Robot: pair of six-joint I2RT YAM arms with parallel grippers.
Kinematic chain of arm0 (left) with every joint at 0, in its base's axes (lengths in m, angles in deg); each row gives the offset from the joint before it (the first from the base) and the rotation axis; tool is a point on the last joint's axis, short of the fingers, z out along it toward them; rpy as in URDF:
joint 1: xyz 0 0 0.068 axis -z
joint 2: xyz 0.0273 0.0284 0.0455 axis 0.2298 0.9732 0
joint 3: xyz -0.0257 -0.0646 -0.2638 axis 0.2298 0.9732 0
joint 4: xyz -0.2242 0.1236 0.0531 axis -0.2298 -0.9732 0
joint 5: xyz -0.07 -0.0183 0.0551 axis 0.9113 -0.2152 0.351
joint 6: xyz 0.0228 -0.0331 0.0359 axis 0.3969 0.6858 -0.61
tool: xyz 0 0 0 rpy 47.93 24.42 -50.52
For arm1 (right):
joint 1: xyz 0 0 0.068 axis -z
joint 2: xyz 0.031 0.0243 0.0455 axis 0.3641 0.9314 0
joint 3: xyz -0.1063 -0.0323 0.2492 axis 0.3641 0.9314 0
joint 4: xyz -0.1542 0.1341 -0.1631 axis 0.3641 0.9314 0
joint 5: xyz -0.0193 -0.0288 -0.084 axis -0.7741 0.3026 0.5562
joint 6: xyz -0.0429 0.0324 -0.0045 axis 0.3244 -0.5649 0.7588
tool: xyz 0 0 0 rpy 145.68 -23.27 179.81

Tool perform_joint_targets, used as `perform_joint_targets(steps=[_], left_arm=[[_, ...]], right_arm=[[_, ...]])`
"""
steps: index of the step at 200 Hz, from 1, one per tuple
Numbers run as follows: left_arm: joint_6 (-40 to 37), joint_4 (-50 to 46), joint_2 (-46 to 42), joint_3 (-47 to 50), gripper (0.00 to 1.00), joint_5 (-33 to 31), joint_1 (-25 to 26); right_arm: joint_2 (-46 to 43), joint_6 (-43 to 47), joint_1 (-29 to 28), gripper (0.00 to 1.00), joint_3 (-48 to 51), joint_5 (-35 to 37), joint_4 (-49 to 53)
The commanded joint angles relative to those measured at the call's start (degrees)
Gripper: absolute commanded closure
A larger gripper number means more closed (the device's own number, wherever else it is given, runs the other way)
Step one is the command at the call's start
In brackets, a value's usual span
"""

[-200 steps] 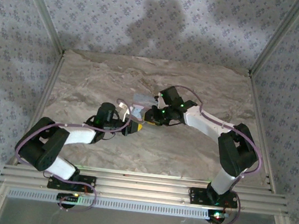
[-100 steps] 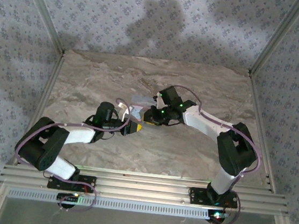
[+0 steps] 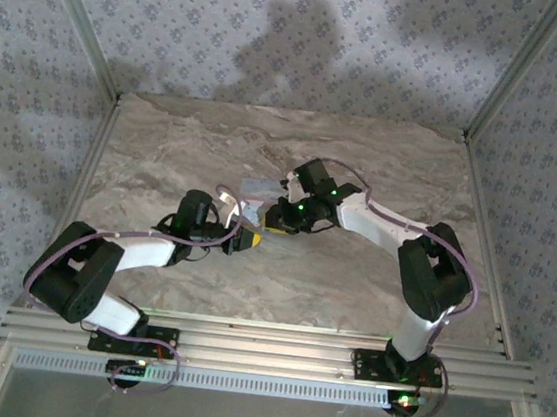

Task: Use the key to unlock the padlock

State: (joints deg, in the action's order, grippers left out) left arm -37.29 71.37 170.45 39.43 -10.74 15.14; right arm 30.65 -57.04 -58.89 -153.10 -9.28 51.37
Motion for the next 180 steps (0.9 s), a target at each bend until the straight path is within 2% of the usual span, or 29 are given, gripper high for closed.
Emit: perform_joint_targets(steps=[1,44,97,142,180], left_arm=[[-3.7,4.9,-3.1,-3.1,1.0,-2.5,-0.6],[-5.3,4.9,-5.7,-1.2,1.0,-7.5,-0.2],[-6.3,5.4,-5.7,-1.4,1.0,-9.0,2.8],[-5.9,5.4,-4.4,-1.9,1.0,-8.3,3.1],[-5.7,5.2,-1.3,-1.6,1.0,-7.0,3.1]], right_arm=[[2.3,2.8,-1.0,1.0,-1.4,-3.3,6.2],[2.8,1.7,-1.3,1.0,-1.7,-3.0,6.5],[4.2,-1.4,-2.0,1.0,-1.8,-2.0,5.1],[3.6,-3.3,-2.6,1.0,-1.0,-0.7,2.6],[-0.1,-4.8,-2.4,1.0,1.5,4.0,2.3]])
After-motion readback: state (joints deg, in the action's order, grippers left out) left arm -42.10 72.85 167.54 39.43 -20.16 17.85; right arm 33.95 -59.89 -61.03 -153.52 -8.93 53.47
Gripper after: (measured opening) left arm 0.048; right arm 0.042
